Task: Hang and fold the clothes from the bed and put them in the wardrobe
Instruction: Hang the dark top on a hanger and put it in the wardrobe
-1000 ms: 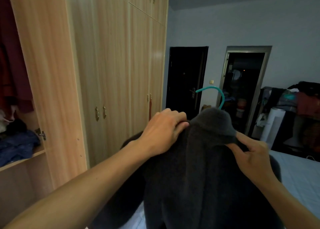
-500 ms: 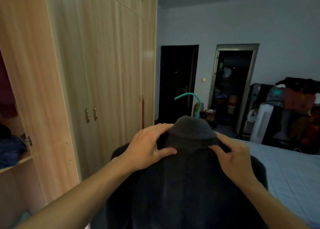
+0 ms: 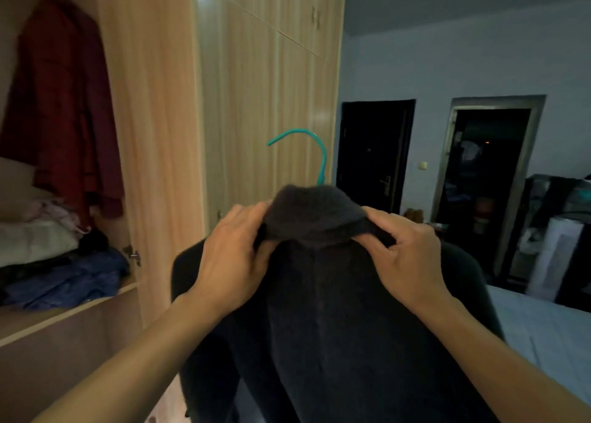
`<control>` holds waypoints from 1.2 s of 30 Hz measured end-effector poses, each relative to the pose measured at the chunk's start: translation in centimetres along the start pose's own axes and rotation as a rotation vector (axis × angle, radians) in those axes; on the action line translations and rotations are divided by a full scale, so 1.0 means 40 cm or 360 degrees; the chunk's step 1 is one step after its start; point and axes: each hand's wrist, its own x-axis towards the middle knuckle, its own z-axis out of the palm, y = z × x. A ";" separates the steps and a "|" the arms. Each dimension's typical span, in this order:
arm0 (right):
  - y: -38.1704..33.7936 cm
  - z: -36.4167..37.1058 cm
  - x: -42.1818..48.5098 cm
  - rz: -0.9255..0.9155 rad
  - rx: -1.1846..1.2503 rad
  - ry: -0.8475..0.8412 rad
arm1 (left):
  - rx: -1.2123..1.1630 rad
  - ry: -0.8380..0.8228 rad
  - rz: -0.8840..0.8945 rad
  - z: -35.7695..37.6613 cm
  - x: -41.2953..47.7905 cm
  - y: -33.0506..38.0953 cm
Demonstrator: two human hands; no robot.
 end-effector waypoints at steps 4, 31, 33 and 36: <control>-0.122 0.093 0.056 -0.0065 0.0231 -0.0005 | 0.0016 0.0131 -0.0114 -0.148 -0.022 -0.063; -0.568 0.672 0.287 -0.0298 0.1776 -0.0196 | 0.1699 0.0235 -0.0266 -0.726 -0.005 -0.166; -0.600 0.704 0.308 -0.0342 0.1812 -0.0221 | 0.1762 0.0270 -0.0293 -0.756 -0.003 -0.176; -0.648 0.746 0.351 -0.0389 0.1825 -0.0246 | 0.1835 0.0351 -0.0341 -0.796 -0.004 -0.203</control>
